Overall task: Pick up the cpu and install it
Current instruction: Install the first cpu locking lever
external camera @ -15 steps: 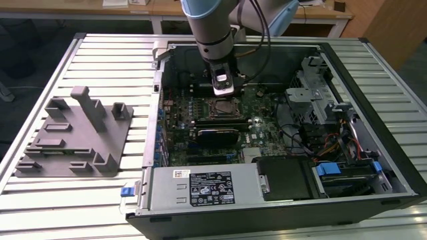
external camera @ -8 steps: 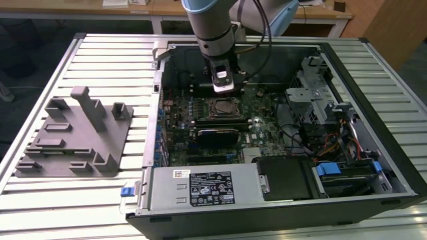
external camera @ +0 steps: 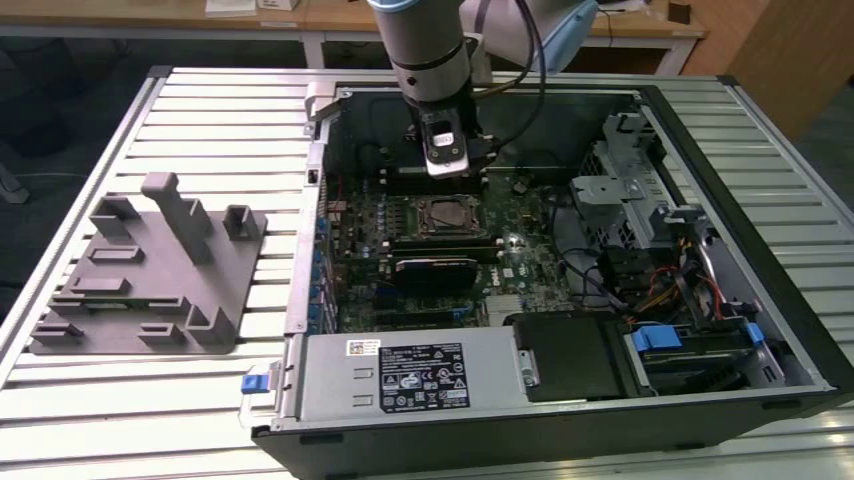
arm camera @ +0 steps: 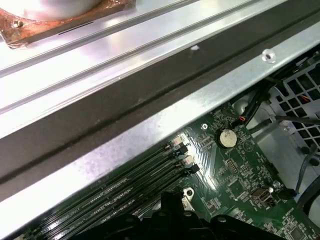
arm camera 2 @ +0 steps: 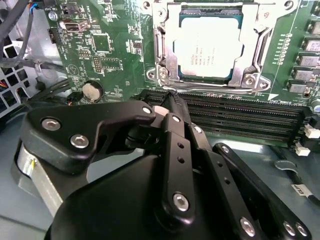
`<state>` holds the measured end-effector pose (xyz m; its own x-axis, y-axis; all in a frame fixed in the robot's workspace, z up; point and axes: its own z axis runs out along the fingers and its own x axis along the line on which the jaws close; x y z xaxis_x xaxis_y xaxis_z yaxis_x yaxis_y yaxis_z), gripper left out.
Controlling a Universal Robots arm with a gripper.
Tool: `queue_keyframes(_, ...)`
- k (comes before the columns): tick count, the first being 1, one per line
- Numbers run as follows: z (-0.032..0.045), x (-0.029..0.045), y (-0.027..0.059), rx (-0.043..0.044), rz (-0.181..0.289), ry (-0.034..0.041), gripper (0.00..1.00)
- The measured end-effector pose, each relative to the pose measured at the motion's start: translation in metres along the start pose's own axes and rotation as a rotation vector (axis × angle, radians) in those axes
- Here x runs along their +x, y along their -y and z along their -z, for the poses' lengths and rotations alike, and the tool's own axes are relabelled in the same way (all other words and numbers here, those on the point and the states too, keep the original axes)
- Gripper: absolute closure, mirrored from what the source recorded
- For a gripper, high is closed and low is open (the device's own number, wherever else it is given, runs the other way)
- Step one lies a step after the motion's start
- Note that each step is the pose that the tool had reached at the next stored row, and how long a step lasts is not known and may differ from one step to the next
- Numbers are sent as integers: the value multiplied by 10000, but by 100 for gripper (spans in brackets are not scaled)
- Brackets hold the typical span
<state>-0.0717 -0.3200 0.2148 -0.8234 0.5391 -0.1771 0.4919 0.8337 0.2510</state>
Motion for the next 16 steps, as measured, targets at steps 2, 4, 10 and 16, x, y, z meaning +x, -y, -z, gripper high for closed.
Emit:
queue_keyframes(2, 0, 0, 0, 1, -2, 1, 89)
queue_keyframes(4, 1, 0, 0, 2, -3, 1, 89)
queue_keyframes(10, -3, -4, 2, 146, -27, -222, 89)
queue_keyframes(16, -3, -20, 25, 378, -12, -579, 89)
